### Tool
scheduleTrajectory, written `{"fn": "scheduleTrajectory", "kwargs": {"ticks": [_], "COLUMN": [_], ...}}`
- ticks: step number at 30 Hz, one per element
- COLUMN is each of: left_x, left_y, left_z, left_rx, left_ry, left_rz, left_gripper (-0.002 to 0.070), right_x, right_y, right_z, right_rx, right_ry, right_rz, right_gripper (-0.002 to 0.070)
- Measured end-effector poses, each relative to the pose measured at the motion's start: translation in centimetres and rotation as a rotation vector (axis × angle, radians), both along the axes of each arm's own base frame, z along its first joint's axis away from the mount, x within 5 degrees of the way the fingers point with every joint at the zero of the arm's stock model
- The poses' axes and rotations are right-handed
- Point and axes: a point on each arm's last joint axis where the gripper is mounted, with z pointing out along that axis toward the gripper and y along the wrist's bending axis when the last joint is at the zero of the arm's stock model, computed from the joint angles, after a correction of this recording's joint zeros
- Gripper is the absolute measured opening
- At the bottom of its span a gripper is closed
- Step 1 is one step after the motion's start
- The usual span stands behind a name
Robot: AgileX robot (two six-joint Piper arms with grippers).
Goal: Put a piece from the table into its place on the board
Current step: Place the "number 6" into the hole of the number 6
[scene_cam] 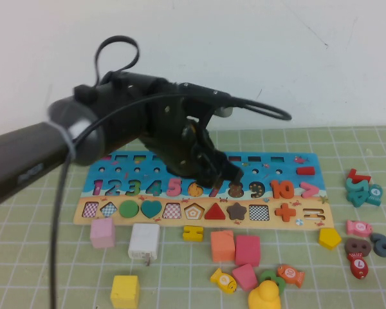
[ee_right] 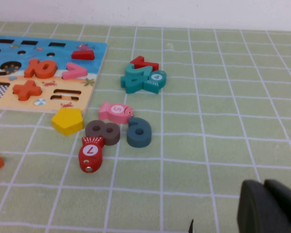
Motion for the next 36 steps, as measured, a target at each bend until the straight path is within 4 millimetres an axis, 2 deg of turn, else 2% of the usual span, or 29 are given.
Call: {"fn": "scheduleTrajectory", "kwargs": {"ticks": [6,11,15,33,36], "left_x": [2.9,5.4,6.6,8.1,8.2], "left_y": [-0.9,-0.1,0.7,0.6,0.6], "left_z": [-1.7,-3.9,-4.6,-8.6,-8.8], "left_rx": [0.017,0.037,0.035,0.100,0.104], "left_ry": [0.070,0.139,0.150,0.120,0.107], "left_rz": [0.067,0.133,0.175,0.113,0.112], "left_gripper": [0.0255,0.0255,0.0255,0.0255,0.0255], "right_x": [0.0,0.0,0.0,0.0,0.0], "right_y": [0.0,0.0,0.0,0.0,0.0], "right_z": [0.0,0.0,0.0,0.0,0.0], "right_rx": [0.000,0.000,0.000,0.000,0.000], "right_ry": [0.000,0.000,0.000,0.000,0.000], "right_rz": [0.000,0.000,0.000,0.000,0.000], "right_gripper": [-0.0001,-0.0001,-0.0001,-0.0001,-0.0001]}}
